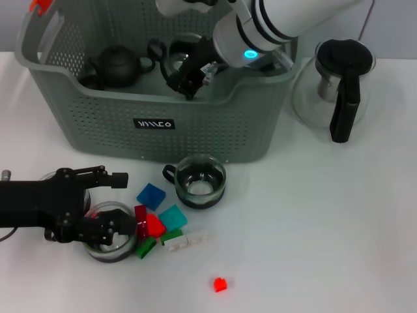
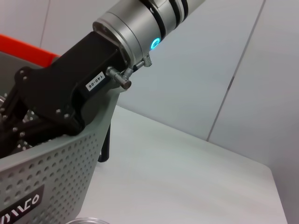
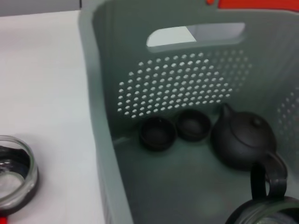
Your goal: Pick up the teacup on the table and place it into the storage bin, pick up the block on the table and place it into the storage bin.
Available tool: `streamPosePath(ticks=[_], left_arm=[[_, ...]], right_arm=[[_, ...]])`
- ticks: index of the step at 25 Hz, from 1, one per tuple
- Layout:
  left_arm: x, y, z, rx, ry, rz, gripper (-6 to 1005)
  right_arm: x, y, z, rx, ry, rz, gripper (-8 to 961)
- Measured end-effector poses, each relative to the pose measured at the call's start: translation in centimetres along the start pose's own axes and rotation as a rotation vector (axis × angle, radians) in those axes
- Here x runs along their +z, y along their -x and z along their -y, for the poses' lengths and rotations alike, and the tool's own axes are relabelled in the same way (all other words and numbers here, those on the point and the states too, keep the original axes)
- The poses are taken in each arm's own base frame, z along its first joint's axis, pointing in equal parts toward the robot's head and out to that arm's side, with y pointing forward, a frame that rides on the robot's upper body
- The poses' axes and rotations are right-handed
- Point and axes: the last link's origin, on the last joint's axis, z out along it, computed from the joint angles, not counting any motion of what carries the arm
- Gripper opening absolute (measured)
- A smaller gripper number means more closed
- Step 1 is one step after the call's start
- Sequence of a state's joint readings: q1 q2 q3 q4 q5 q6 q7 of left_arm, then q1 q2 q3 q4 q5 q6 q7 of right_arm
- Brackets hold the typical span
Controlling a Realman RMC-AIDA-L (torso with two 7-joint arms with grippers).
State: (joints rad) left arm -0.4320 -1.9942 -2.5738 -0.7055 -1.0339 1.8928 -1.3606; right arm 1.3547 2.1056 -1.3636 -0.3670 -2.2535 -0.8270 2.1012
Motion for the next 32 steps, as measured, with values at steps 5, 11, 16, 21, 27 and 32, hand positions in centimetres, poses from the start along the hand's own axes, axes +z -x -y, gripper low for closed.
streamPosePath(ticks=[5,11,16,21,27,32], left_arm=[[0.0,0.0,0.0,0.000,-0.001,-0.001,948],[0.0,-0.1,0.0,0.001,-0.001,-0.002,947],[-0.1,0.0,0.0,-0.002,-0.005,-0.005,947],[-0.1,0.0,0.0,-0.001,-0.006,-0.006,947],[0.0,-0.1,0.1,0.000,-0.007,-0.005,947],[0.0,-0.2,0.2,0.002,-0.008,-0.004,947]], right_arm=[[-0.4,-0.2,0.4,0.010,-0.009,0.008,57],[-1.0,-0.2,1.3,0.021,-0.034,0.011,57],[-1.1,-0.5,1.8,0.019,-0.061,-0.002,58],[-1.3,-0.8,2.4,0.032,-0.081,0.001,58],[-1.3,-1.4,2.8,0.042,-0.097,0.000,58],[-1.2,-1.8,2.7,0.022,-0.107,-0.023,57]])
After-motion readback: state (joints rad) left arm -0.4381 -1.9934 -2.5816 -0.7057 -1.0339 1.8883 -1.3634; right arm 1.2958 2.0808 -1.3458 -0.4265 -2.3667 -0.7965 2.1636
